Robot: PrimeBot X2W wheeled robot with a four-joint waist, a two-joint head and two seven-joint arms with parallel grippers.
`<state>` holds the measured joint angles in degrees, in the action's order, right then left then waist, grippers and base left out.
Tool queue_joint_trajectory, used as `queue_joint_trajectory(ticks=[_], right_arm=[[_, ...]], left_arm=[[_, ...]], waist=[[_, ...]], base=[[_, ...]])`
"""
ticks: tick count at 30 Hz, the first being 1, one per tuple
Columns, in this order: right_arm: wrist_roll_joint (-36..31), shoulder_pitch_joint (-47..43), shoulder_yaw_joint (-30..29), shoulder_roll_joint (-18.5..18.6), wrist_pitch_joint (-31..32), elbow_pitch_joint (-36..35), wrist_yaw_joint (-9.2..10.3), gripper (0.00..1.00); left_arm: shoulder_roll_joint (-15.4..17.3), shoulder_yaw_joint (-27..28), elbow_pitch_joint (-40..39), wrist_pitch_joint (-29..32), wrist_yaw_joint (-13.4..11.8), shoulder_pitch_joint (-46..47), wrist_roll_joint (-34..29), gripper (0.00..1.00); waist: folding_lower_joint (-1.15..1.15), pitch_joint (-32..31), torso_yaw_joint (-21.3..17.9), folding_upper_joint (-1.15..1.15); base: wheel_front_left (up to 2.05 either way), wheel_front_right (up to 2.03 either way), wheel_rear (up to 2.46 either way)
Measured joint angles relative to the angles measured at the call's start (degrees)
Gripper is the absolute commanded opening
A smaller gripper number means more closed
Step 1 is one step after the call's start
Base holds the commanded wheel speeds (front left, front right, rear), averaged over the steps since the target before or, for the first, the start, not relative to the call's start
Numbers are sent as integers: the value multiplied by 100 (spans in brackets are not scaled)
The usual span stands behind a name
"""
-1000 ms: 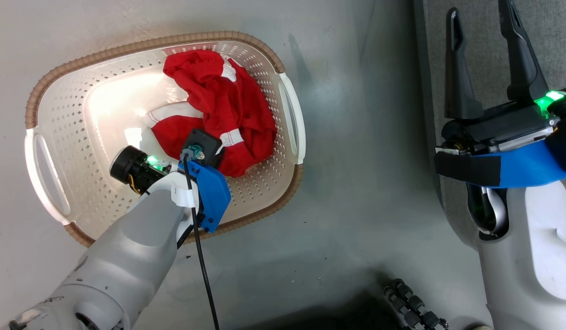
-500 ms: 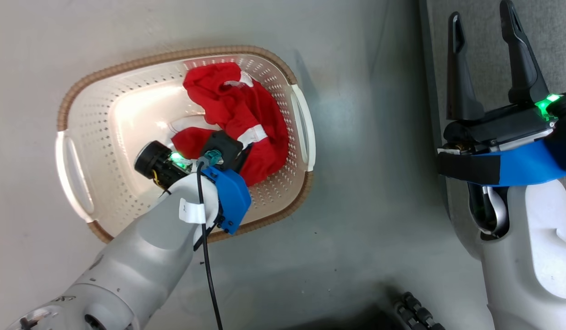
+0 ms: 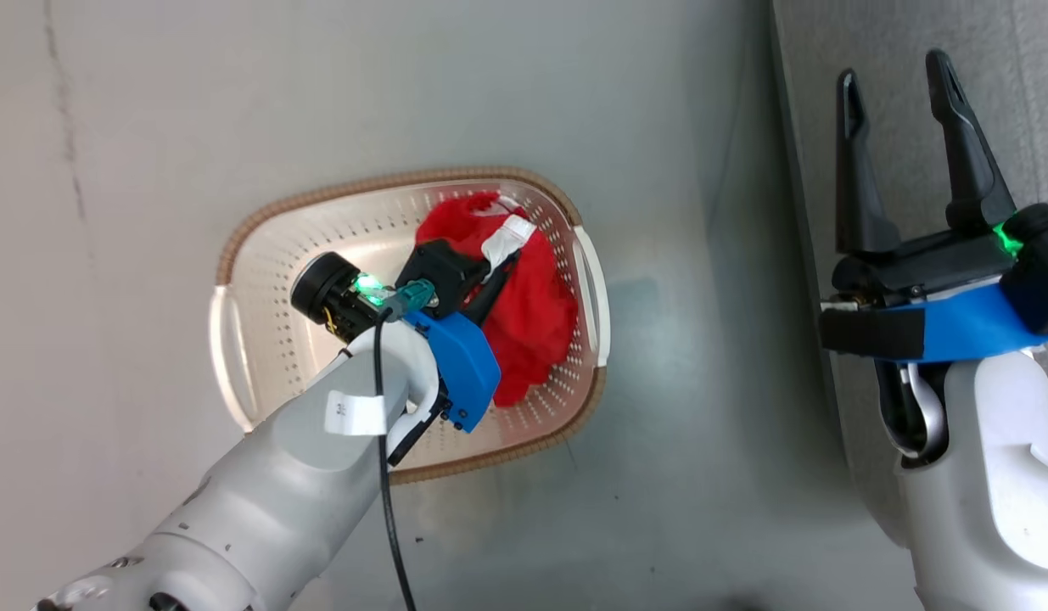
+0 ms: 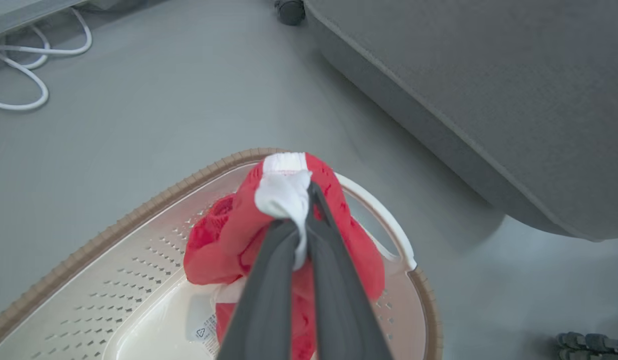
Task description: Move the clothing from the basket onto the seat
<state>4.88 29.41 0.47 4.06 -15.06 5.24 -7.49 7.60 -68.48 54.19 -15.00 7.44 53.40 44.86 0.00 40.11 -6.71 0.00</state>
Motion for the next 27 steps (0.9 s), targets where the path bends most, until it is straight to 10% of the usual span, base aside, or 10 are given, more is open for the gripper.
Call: queue_joint_trajectory(ticks=[27], right_arm=[[-19, -1115, -76, 141, 1, 498, 0, 100]], left_arm=[[-87, 2314, -1795, 0, -36, -920, -1714, 0]], waist=[[-1, -2515, 501, 0]], base=[[0, 0, 0]])
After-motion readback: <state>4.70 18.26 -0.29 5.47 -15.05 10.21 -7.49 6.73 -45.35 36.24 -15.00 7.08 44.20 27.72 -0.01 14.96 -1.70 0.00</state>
